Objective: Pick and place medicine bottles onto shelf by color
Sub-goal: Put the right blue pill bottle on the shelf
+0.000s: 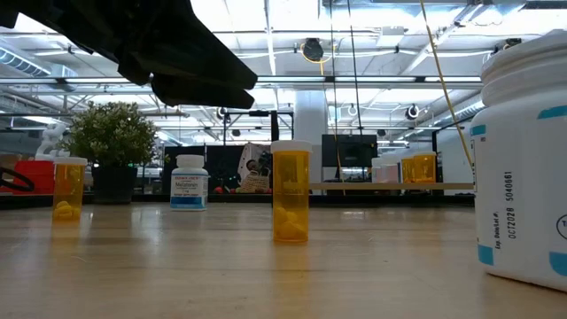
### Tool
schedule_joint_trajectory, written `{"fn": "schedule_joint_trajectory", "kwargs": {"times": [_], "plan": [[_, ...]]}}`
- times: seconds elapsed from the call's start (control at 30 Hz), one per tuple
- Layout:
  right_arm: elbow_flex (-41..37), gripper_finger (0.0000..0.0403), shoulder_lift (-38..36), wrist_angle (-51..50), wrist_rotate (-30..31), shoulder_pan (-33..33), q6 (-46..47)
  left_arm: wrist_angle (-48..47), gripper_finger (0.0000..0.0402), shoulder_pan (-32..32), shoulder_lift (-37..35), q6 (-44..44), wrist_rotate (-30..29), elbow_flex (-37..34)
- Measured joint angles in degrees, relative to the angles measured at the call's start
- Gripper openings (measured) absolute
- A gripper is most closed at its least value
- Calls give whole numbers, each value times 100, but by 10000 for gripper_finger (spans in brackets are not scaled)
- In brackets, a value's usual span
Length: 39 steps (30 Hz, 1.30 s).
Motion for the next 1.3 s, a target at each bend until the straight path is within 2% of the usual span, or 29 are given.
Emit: {"fn": "schedule_joint_trajectory", "kwargs": {"times": [0.23,0.7,1.07,1.3], "plan": [[-261,208,2,-31,-29,130,42,-4,250,8,0,4,0,0],[-1006,208,2,1022,-196,133,180,-5,250,37,0,26,2,0],[-1356,207,2,1291,-324,121,135,-4,250,37,0,33,2,0],[-1379,165,2,1323,-326,107,105,-4,250,37,0,33,3,0]]}}
